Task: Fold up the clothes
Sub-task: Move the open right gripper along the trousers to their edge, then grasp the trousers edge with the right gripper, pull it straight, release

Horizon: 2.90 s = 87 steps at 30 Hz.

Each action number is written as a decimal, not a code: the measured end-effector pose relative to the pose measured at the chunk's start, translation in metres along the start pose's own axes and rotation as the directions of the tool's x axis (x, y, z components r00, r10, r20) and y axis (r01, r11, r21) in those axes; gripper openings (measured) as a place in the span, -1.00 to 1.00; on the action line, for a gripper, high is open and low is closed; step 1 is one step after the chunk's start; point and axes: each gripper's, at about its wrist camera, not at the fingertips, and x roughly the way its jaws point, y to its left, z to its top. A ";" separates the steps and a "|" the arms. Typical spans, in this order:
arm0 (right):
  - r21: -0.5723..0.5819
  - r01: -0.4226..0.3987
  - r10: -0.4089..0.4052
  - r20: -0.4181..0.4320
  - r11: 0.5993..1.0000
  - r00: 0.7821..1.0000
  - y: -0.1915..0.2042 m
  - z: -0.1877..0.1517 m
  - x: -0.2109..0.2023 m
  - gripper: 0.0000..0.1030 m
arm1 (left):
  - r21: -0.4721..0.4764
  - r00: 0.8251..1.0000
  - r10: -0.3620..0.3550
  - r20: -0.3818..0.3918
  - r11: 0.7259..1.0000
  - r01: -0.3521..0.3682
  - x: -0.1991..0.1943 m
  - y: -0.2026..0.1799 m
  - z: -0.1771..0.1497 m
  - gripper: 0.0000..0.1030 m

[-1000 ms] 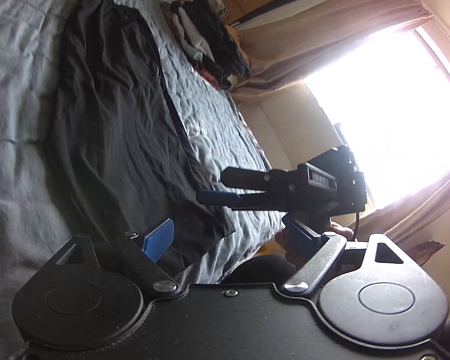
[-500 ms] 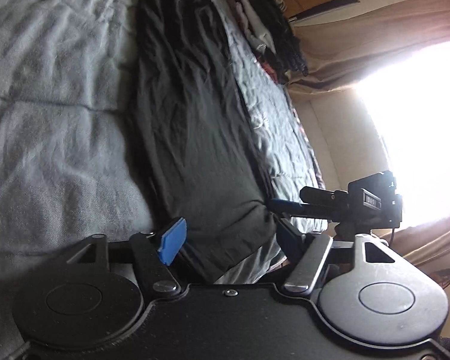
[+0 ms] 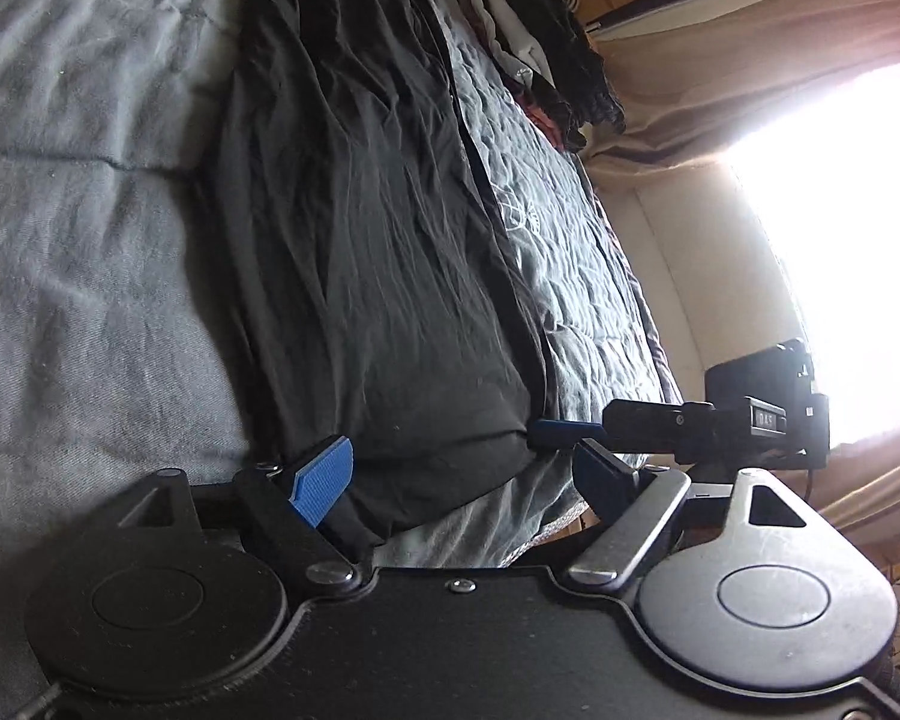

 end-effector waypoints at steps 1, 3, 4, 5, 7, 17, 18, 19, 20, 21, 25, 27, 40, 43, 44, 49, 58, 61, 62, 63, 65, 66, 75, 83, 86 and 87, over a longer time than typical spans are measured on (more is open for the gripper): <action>-0.019 0.017 -0.016 0.007 1.000 1.000 0.003 -0.001 -0.009 0.61 | -0.002 1.000 0.006 0.007 1.000 -0.006 -0.002 0.000 0.000 0.55; -0.058 0.038 -0.037 0.019 0.998 0.999 0.009 -0.002 -0.025 0.65 | -0.004 1.000 0.014 0.016 1.000 -0.014 -0.005 0.000 0.000 0.56; -0.078 0.039 -0.037 0.024 0.996 0.999 0.012 -0.002 -0.032 0.65 | -0.004 1.000 0.015 0.016 1.000 -0.015 -0.005 0.000 -0.001 0.57; -0.090 0.038 -0.036 0.029 0.995 0.999 0.012 0.000 -0.038 0.65 | -0.003 1.000 0.016 0.017 1.000 -0.016 -0.006 0.000 -0.001 0.57; -0.094 0.046 -0.042 0.048 0.994 0.998 0.007 0.006 -0.045 0.65 | -0.002 1.000 0.017 0.018 1.000 -0.017 -0.006 -0.001 -0.001 0.57; -0.140 0.001 -0.006 -0.034 0.990 0.999 -0.013 0.024 -0.018 0.65 | 0.013 0.999 0.029 0.019 0.999 -0.029 -0.010 -0.006 -0.004 0.57; -0.138 -0.013 0.009 -0.030 0.990 0.999 -0.015 0.026 -0.017 0.65 | 0.016 0.999 0.030 0.019 0.999 -0.030 -0.010 -0.007 -0.004 0.57; -0.136 -0.030 0.027 -0.024 0.990 0.999 -0.016 0.027 -0.017 0.65 | 0.017 0.999 0.031 0.019 0.999 -0.031 -0.010 -0.007 -0.004 0.57; -0.134 -0.047 0.045 -0.018 0.990 0.999 -0.017 0.029 -0.017 0.65 | 0.018 0.999 0.032 0.019 0.999 -0.032 -0.010 -0.007 -0.005 0.57; -0.128 -0.067 0.066 -0.017 0.989 0.998 -0.018 0.030 -0.017 0.65 | 0.019 0.999 0.033 0.020 0.999 -0.033 -0.010 -0.007 -0.005 0.57; -0.106 -0.124 0.123 -0.021 0.987 0.992 -0.020 0.035 -0.013 0.65 | 0.023 0.999 0.036 0.021 0.999 -0.037 -0.009 -0.008 -0.005 0.59; -0.099 -0.135 0.133 -0.026 0.986 0.991 -0.020 0.036 -0.010 0.65 | 0.024 0.999 0.037 0.022 0.999 -0.037 -0.009 -0.008 -0.005 0.59; -0.040 -0.216 0.215 -0.029 0.976 0.976 -0.024 0.040 0.010 0.70 | 0.043 0.999 0.041 0.018 0.998 -0.042 -0.011 -0.012 -0.006 0.66; -0.044 -0.259 0.258 -0.018 0.965 0.966 -0.025 0.039 0.007 0.77 | 0.042 0.999 0.039 0.015 0.998 -0.040 -0.012 -0.012 -0.007 0.66; -0.052 -0.261 0.260 -0.027 0.964 0.965 -0.024 0.040 0.007 0.80 | 0.042 0.999 0.040 0.014 0.998 -0.041 -0.012 -0.012 -0.006 0.67; -0.077 -0.253 0.244 -0.108 0.964 0.964 -0.020 0.050 0.013 0.81 | 0.059 0.999 0.051 0.008 0.997 -0.051 -0.006 -0.018 -0.005 0.85; -0.122 -0.190 0.155 -0.254 0.974 0.955 -0.009 0.056 0.028 0.68 | 0.062 0.999 0.048 0.013 0.997 -0.048 -0.006 -0.019 -0.005 0.90; -0.128 -0.178 0.141 -0.256 0.976 0.956 -0.014 0.052 0.019 0.06 | 0.060 0.999 0.048 0.014 0.997 -0.049 -0.005 -0.019 -0.005 0.91; -0.130 -0.174 0.136 -0.257 0.976 0.957 -0.015 0.051 0.016 -0.10 | 0.059 0.999 0.048 0.015 0.997 -0.049 -0.005 -0.019 -0.005 0.91; -0.132 -0.170 0.132 -0.257 0.977 0.957 -0.016 0.050 0.013 -0.42 | 0.058 0.999 0.048 0.015 0.997 -0.049 -0.005 -0.019 -0.005 0.91; -0.136 -0.161 0.122 -0.258 0.978 0.958 -0.019 0.048 0.007 -0.77 | 0.057 0.999 0.048 0.016 0.997 -0.049 -0.005 -0.019 -0.004 0.91; -0.138 -0.157 0.118 -0.259 0.978 0.959 -0.020 0.047 0.004 -0.79 | 0.056 0.999 0.048 0.017 0.997 -0.049 -0.004 -0.019 -0.004 0.91; -0.168 -0.129 0.084 -0.251 0.977 0.964 -0.028 0.042 -0.017 -0.66 | 0.052 0.999 0.048 0.020 0.997 -0.049 -0.004 -0.019 -0.004 0.91; -0.210 -0.114 0.065 -0.226 0.971 0.972 -0.029 0.044 -0.030 -0.94 | 0.053 0.999 0.047 0.021 0.997 -0.048 -0.003 -0.019 -0.003 0.91; -0.226 -0.108 0.058 -0.216 0.968 0.975 -0.029 0.045 -0.035 -0.98 | 0.058 0.999 0.050 0.019 0.997 -0.051 -0.002 -0.020 -0.003 0.91; -0.232 -0.099 0.050 -0.210 0.968 0.976 -0.029 0.044 -0.037 -0.98 | 0.059 0.999 0.050 0.018 0.997 -0.051 -0.002 -0.020 -0.003 0.91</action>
